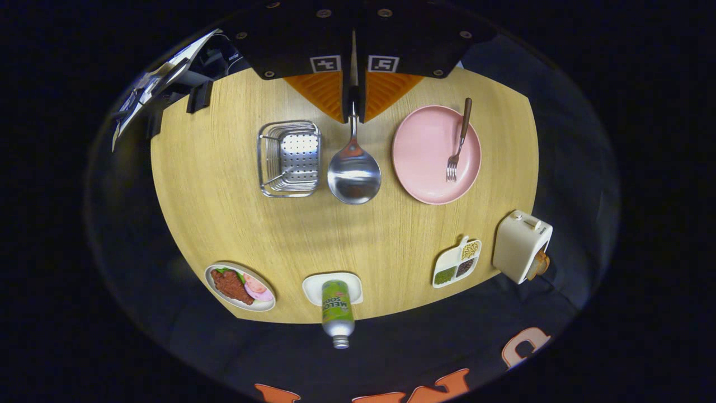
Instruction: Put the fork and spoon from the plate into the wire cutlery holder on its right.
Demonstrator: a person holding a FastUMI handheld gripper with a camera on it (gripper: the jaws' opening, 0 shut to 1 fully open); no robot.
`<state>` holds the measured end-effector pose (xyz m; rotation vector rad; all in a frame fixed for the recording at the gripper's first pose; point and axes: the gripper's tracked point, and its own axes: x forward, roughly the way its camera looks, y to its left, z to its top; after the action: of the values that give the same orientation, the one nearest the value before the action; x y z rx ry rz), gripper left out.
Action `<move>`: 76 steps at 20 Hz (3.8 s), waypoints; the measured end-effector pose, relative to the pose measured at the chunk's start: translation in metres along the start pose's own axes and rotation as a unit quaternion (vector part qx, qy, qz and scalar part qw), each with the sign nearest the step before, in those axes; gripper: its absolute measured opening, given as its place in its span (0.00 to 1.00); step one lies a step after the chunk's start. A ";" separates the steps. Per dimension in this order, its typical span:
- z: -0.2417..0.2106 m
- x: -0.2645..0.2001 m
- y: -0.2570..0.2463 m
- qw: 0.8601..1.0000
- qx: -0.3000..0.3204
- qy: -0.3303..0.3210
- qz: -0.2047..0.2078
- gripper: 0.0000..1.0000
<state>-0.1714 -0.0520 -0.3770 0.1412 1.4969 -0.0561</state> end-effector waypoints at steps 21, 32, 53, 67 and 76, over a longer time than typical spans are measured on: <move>-0.001 0.048 -0.053 0.985 -0.021 0.170 -0.008 0.05; 0.027 0.063 -0.048 0.993 0.029 0.110 -0.002 0.10; 0.017 0.015 0.076 0.997 0.033 0.012 0.072 0.93; -0.036 0.088 0.208 0.990 -0.037 0.095 0.094 0.94; -0.054 0.128 0.232 0.990 -0.013 0.125 0.059 0.73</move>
<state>-0.1865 0.1912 -0.4948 0.2217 1.7358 0.0796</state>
